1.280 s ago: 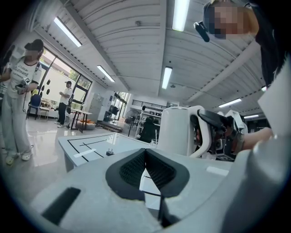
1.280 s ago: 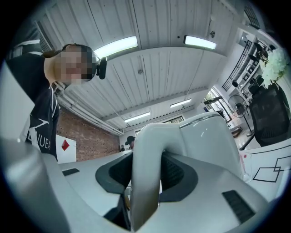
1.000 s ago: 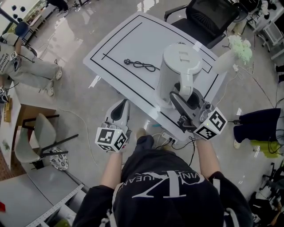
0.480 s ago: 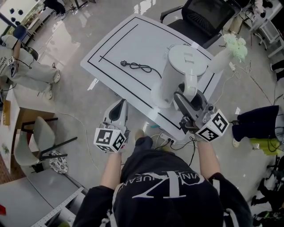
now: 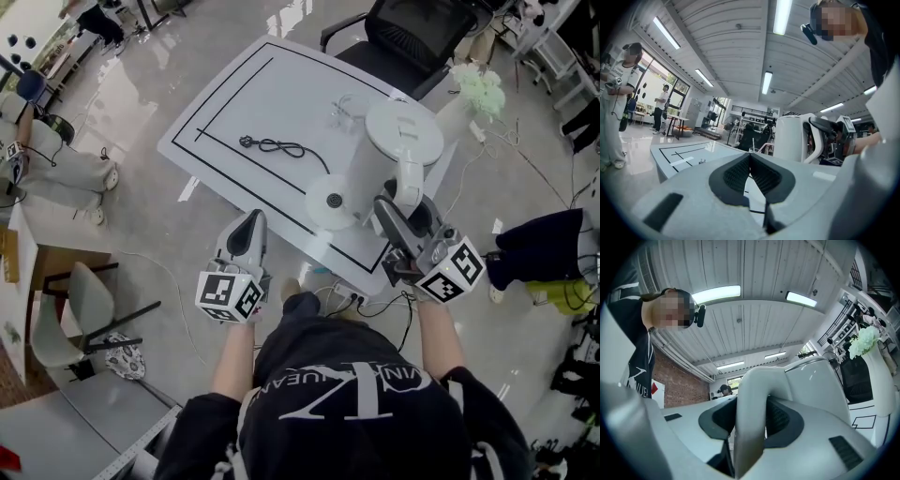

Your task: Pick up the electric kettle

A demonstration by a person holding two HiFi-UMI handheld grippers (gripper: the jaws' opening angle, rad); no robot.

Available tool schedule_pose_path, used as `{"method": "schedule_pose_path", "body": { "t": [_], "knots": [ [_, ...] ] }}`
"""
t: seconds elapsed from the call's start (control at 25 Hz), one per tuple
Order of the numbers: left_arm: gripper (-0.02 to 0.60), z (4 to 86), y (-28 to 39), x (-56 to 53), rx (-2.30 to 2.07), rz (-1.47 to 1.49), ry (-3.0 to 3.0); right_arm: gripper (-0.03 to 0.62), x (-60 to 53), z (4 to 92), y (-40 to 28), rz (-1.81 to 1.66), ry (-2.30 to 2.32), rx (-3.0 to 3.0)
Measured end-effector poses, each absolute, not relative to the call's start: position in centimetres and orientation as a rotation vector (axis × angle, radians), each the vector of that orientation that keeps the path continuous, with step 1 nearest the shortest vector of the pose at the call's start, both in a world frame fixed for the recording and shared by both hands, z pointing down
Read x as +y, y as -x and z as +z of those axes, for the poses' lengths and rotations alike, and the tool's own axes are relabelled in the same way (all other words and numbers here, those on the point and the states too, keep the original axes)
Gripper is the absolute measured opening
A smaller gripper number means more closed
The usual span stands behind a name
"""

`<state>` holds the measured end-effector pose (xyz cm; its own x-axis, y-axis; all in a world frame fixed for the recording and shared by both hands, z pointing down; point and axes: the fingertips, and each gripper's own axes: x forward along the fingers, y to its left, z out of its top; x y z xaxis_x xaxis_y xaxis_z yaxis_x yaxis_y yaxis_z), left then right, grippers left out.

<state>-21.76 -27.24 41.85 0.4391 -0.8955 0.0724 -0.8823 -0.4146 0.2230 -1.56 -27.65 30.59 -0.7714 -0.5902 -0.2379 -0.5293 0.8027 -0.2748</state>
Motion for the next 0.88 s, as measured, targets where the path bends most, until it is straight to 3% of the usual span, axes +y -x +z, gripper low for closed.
{"method": "schedule_pose_path", "body": {
  "t": [0.88],
  "knots": [
    [0.005,41.0,18.8,-28.2,-1.490,-0.100,-2.515,0.144,-26.9,31.0,-4.6,-0.250,1.081,2.592]
  ]
}}
